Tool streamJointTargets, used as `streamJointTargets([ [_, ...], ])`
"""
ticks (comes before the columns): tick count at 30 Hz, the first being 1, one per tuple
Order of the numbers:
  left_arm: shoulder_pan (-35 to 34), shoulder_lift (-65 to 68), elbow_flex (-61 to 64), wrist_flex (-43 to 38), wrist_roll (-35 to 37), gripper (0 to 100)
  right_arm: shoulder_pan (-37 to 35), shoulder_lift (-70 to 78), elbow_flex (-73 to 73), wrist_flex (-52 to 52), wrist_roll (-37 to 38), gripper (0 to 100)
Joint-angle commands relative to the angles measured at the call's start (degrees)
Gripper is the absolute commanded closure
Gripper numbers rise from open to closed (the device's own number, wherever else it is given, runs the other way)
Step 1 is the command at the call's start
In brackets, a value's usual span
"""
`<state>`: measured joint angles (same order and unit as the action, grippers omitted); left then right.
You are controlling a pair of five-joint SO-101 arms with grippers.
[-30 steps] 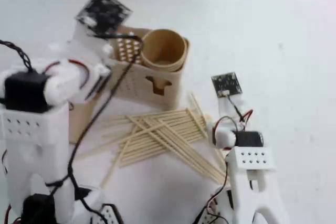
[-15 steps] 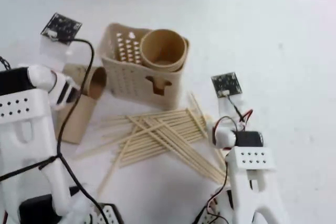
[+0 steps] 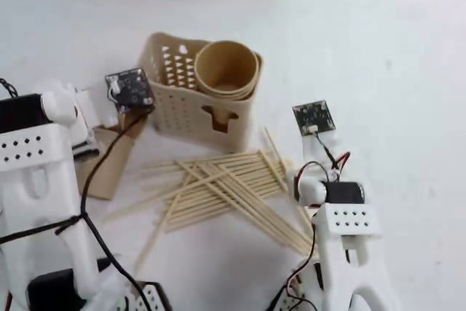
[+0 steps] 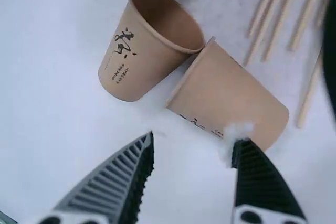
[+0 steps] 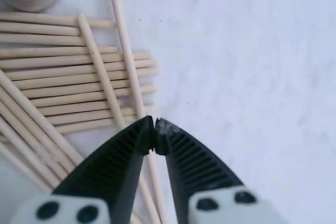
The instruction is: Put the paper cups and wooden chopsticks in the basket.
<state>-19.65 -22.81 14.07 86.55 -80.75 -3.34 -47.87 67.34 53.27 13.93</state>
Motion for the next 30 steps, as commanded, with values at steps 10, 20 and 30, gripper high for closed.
streamJointTargets([
  [10,5.7,-0.3,9.1,-21.3,-13.1,73,-3.0,-1.1,0.4,-0.9,1.4,98.1],
  [20,2.2,-0.4,16.4,-30.4,-13.0,73,-3.0,-1.1,0.6,-0.9,1.4,98.1],
  [30,2.9,-0.3,16.5,-23.6,-13.0,73,-2.9,-1.1,0.7,-0.9,1.4,98.1],
])
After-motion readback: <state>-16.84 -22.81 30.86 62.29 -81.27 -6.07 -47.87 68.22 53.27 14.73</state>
